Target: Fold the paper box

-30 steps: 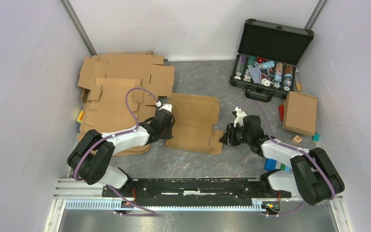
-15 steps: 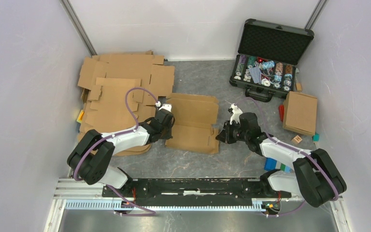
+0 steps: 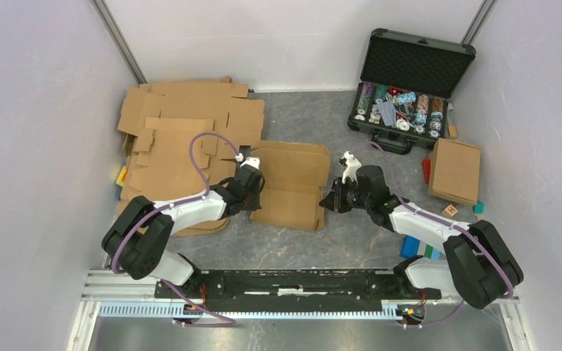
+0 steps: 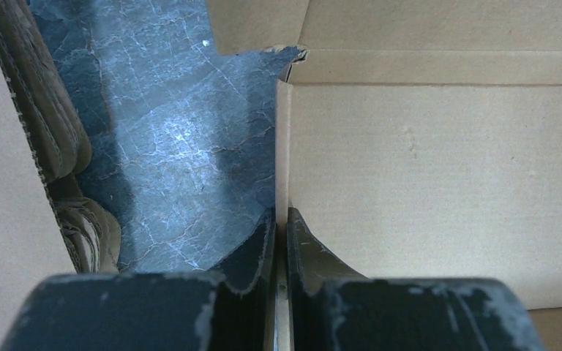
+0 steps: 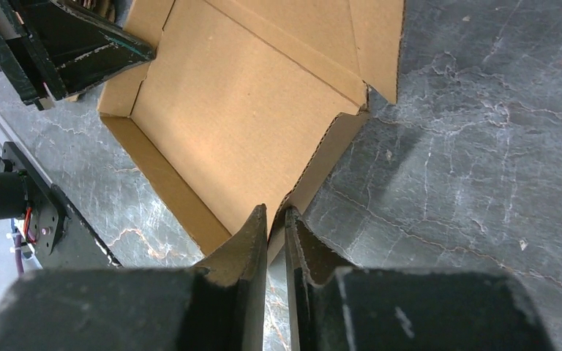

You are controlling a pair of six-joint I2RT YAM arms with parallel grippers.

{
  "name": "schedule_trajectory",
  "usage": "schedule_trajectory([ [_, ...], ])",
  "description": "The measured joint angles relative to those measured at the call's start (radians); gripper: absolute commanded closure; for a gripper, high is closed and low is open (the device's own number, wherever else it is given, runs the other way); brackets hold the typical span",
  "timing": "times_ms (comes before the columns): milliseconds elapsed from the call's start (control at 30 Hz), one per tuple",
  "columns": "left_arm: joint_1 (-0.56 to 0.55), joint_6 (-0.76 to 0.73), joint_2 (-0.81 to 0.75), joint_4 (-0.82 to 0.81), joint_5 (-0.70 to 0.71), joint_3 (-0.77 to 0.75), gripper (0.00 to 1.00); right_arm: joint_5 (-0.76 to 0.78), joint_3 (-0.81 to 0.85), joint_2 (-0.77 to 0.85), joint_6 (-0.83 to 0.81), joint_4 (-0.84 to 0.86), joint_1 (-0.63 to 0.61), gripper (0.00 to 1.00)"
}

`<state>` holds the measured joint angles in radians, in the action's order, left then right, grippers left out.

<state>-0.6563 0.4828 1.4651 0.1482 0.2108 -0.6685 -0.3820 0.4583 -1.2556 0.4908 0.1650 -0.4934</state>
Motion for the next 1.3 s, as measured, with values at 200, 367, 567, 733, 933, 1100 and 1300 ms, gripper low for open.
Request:
schedule_trajectory([
  [200,0.000,0.000,0.000,0.000,0.000,0.000,0.98,0.002,0.010,-0.013,0.005,0.010,-0.012,0.81],
  [367,0.000,0.000,-0.002,0.003,0.000,0.000,0.98,0.001,0.010,-0.017,0.010,0.022,-0.015,0.79],
  [567,0.000,0.000,-0.006,0.008,0.000,0.000,0.98,0.000,0.010,-0.020,0.010,0.028,-0.016,0.78],
  [733,0.000,0.000,-0.009,0.012,0.000,0.000,0.98,-0.003,0.010,-0.028,0.010,0.043,-0.017,0.76],
  [933,0.000,0.000,-0.009,0.012,0.000,0.000,0.98,-0.002,0.010,-0.028,0.009,0.047,-0.020,0.75],
  [1100,0.000,0.000,-0.009,0.012,0.000,0.000,0.98,-0.002,0.010,-0.029,0.009,0.053,-0.022,0.71],
  [1300,0.000,0.000,-0.009,0.011,-0.005,0.000,0.98,-0.005,-0.003,-0.035,0.010,0.078,-0.024,0.59],
])
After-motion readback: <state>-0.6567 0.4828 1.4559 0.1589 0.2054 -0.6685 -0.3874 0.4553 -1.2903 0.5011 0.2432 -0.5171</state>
